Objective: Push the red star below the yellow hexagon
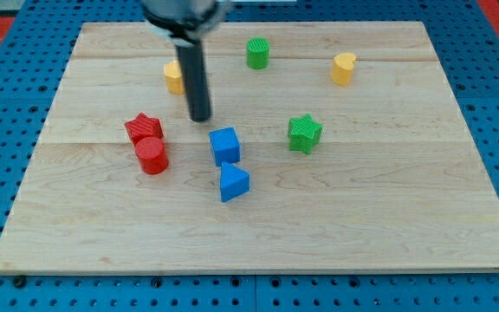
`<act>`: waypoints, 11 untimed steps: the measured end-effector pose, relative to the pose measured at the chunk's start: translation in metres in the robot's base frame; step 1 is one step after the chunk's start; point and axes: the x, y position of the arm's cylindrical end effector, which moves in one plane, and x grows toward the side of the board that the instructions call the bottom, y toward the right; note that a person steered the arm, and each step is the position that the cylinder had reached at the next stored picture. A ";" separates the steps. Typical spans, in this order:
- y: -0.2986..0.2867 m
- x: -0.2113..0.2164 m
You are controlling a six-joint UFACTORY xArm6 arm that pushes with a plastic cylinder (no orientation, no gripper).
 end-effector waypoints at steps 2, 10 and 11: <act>-0.094 0.039; -0.172 -0.025; -0.122 -0.016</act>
